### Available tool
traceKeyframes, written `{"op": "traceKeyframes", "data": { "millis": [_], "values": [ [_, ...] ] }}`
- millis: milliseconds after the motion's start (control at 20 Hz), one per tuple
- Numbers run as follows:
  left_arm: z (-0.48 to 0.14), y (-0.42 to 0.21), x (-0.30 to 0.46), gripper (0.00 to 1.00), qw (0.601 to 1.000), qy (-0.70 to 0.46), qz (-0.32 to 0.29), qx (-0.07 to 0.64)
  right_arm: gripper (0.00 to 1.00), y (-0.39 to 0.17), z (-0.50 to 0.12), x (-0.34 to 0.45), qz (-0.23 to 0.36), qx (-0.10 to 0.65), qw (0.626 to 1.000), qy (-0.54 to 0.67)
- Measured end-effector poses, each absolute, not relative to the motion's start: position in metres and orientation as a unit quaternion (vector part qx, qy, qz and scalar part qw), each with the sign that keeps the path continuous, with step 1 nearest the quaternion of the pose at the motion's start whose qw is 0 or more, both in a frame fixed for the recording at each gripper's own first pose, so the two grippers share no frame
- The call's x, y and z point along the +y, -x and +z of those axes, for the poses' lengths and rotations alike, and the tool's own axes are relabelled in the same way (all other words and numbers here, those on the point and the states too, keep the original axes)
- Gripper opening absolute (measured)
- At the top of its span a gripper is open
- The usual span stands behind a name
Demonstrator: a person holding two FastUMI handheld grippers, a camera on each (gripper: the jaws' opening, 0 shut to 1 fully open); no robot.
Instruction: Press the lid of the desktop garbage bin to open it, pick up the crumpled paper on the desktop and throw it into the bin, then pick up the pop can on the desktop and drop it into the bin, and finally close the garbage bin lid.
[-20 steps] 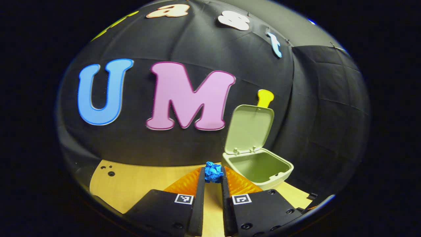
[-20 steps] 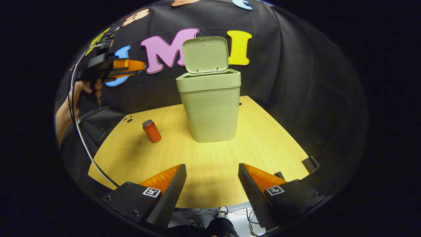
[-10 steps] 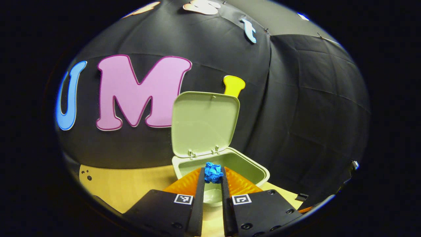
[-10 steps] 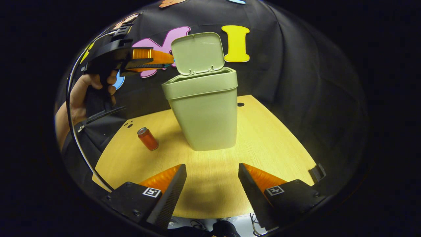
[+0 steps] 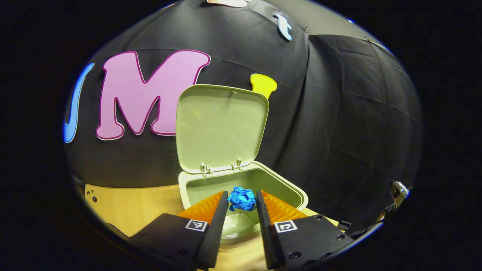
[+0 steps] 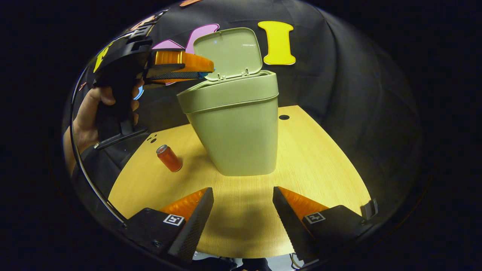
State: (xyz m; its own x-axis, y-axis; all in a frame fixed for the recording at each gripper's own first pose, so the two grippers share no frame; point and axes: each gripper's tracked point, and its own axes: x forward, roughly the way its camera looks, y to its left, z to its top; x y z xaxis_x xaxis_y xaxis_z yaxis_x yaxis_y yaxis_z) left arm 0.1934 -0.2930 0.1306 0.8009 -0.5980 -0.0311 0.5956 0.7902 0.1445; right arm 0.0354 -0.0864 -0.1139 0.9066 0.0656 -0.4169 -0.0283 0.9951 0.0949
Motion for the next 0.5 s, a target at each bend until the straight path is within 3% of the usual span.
{"op": "traceKeyframes", "data": {
  "millis": [50, 200, 500],
  "values": [
    [0.134, -0.197, -0.293, 0.55, 0.948, -0.076, -0.310, -0.015, 0.99, -0.040, -0.116, -0.086, 0.030, 0.218, 0.975, -0.042],
    [0.141, -0.201, -0.278, 0.93, 0.956, -0.082, -0.281, -0.034, 0.99, -0.051, -0.121, -0.079, 0.050, 0.229, 0.972, -0.035],
    [0.148, -0.190, -0.195, 0.96, 0.981, -0.036, -0.179, -0.065, 0.99, -0.059, -0.141, -0.046, 0.101, 0.257, 0.961, -0.027]
  ]
}}
